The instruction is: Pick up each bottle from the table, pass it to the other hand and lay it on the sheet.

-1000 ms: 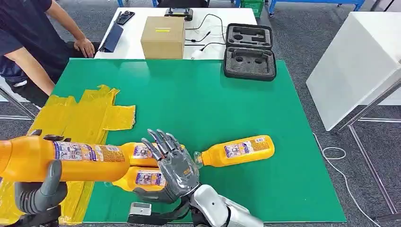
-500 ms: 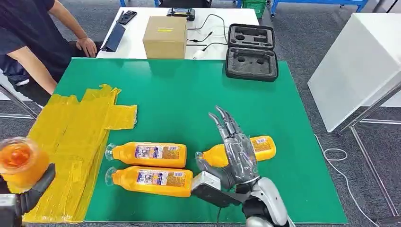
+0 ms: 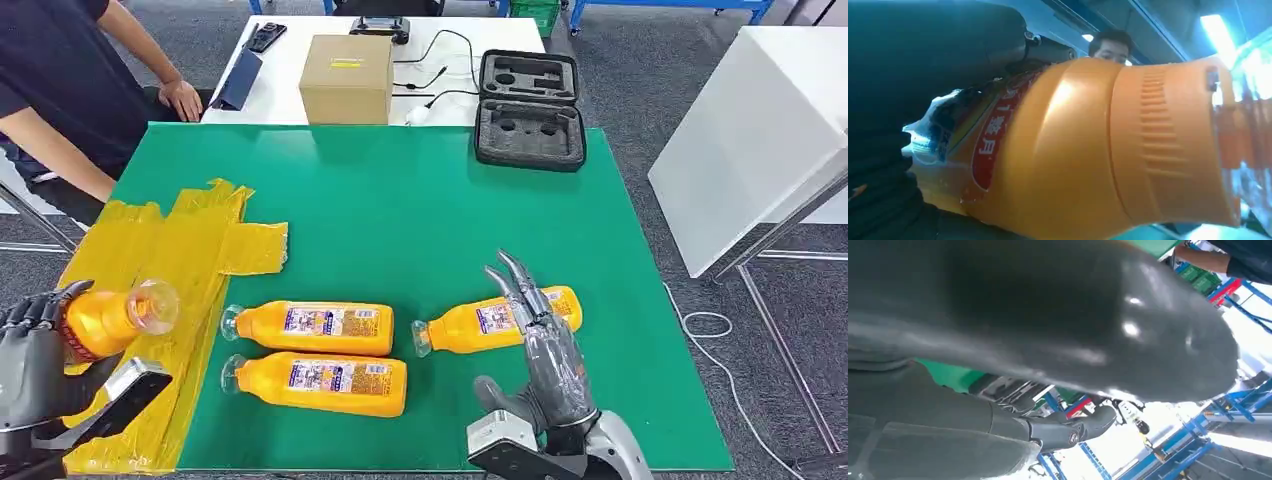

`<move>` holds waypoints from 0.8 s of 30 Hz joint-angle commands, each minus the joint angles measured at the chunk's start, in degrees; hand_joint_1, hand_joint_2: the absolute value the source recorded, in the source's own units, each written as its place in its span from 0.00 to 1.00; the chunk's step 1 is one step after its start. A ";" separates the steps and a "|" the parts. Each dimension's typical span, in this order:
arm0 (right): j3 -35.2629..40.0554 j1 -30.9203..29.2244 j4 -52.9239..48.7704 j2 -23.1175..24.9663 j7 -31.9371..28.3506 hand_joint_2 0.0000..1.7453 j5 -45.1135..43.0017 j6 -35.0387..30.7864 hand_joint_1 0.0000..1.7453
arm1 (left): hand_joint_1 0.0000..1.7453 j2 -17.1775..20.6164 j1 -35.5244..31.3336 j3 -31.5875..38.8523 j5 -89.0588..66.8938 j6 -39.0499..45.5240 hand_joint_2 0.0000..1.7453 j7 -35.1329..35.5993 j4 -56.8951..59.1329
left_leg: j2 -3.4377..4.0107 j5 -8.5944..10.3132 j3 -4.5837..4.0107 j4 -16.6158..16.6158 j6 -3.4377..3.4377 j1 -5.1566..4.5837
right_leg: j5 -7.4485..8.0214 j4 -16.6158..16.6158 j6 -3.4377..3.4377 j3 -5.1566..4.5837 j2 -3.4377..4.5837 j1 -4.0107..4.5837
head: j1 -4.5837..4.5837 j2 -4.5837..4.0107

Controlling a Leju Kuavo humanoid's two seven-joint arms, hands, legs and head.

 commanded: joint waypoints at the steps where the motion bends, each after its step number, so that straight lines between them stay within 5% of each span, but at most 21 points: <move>1: 0.36 -0.26 0.52 -1.67 -0.08 0.00 -0.32 -0.11 0.00 | 1.00 1.47 -2.75 -3.73 -0.39 0.44 1.00 0.40 6.65 | -0.07 0.00 0.12 -0.07 -0.13 0.03 | -0.03 -0.07 -0.05 0.15 -0.12 0.03 | -0.02 0.00; 7: 3.16 1.17 -2.24 -6.98 -2.29 0.00 -2.91 -1.22 0.00 | 1.00 -0.18 -14.28 -13.27 -11.69 1.68 1.00 3.61 22.31 | -0.32 0.07 0.23 -0.14 -0.23 0.05 | -0.04 -0.17 -0.09 0.33 -0.42 0.05 | -0.02 0.00; 14: 4.87 0.12 -3.83 -9.35 0.22 0.00 -3.83 -1.25 0.00 | 1.00 -7.02 -33.56 -25.81 -19.96 -2.11 1.00 8.58 40.10 | -0.81 0.20 0.10 -0.04 -0.13 0.00 | -0.01 -0.15 -0.02 0.37 -0.88 0.01 | -0.04 0.00; 24: 5.87 0.12 -4.01 -9.86 2.40 0.00 -3.97 -2.22 0.00 | 1.00 -11.05 -43.61 -31.82 -24.41 -7.06 1.00 11.06 49.12 | -0.40 0.12 0.06 0.10 -0.01 -0.09 | 0.05 -0.05 0.07 0.25 -0.48 -0.07 | -0.04 0.00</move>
